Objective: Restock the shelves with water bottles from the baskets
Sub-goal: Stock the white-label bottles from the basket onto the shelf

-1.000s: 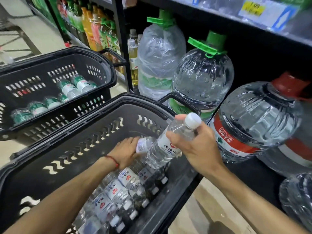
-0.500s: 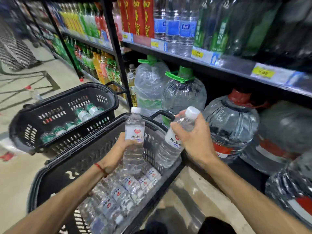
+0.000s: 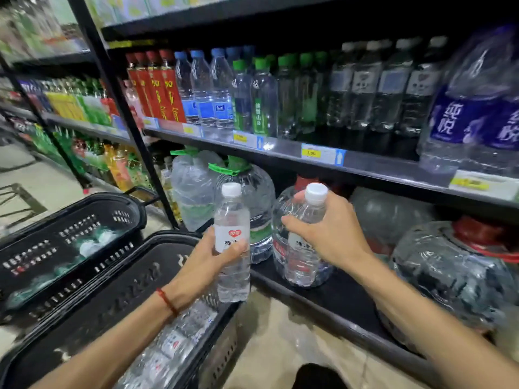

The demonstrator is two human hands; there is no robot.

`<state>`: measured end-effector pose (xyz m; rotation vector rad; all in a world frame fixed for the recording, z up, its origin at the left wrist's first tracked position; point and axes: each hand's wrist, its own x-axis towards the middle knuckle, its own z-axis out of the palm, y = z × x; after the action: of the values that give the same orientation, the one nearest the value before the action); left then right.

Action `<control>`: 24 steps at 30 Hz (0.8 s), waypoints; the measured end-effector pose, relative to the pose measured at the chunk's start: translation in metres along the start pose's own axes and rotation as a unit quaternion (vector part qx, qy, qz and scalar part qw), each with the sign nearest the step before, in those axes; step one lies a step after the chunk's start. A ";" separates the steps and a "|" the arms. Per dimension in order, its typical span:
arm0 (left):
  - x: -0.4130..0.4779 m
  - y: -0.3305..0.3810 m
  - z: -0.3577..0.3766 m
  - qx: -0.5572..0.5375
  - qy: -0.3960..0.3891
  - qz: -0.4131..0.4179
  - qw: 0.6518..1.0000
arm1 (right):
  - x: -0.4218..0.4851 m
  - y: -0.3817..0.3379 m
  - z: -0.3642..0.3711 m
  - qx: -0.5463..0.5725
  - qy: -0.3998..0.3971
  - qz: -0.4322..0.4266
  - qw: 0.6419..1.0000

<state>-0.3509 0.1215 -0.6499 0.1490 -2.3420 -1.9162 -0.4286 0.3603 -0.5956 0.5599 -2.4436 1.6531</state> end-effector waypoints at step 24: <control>0.087 0.199 0.090 0.209 0.006 0.466 0.860 | -0.010 -0.071 -0.168 -0.006 0.167 -0.119 0.979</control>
<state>-0.4511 0.2349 -0.4703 -0.7869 -2.1328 -0.9255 -0.4076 0.4940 -0.4722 0.5027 -2.0599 1.4977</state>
